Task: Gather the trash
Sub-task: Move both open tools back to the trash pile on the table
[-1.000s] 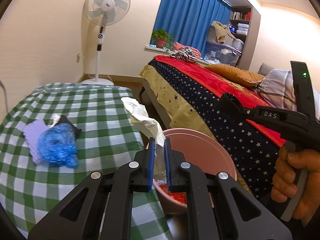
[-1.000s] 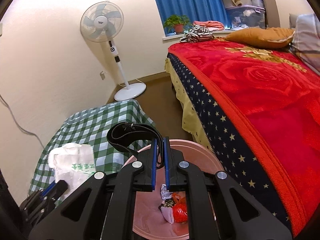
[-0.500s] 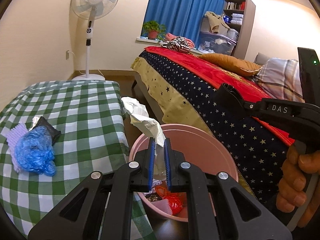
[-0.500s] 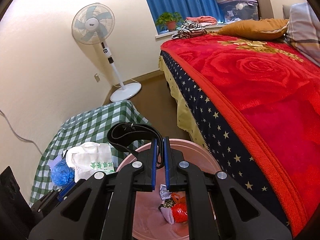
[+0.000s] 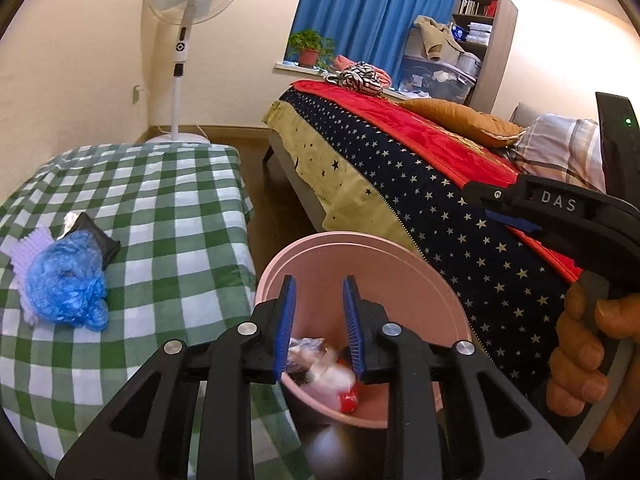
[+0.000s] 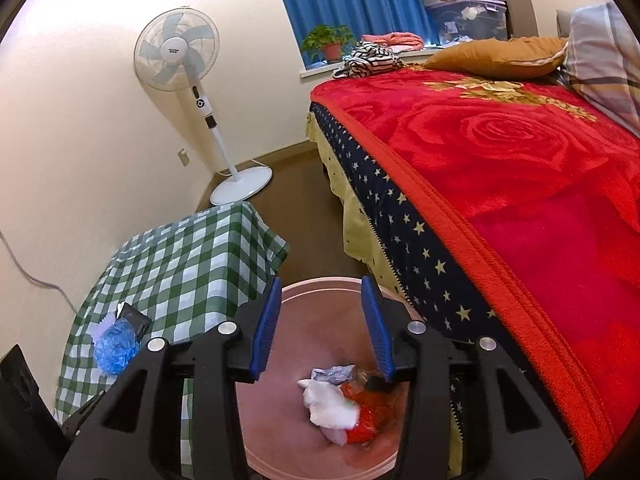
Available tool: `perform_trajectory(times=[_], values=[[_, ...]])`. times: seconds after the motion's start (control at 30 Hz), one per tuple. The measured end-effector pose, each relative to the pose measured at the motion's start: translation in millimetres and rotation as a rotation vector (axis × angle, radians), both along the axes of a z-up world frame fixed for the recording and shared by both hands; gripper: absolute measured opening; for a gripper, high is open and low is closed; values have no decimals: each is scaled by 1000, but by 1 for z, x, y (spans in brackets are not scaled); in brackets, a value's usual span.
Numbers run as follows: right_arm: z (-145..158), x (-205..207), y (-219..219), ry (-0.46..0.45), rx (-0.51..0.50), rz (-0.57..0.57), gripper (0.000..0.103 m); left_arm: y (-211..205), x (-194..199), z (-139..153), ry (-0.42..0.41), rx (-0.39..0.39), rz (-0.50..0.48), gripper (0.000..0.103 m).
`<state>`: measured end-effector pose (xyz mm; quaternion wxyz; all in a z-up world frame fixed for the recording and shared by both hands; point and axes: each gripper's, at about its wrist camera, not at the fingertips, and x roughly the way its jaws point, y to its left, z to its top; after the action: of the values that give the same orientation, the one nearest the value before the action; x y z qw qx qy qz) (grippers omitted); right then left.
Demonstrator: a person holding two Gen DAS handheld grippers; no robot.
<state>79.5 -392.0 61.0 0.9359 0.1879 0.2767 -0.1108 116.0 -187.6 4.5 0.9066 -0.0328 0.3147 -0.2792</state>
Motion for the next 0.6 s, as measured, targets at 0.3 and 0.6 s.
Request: perform_trajectory(times=[0.3,0.6], values=[[2,-3,20,-17,-28,54,43,30,-15,13,-17,-8,40,24],[9,-2,66,-54,-71,158,43,85,-22,16,-26,-25,143,24]])
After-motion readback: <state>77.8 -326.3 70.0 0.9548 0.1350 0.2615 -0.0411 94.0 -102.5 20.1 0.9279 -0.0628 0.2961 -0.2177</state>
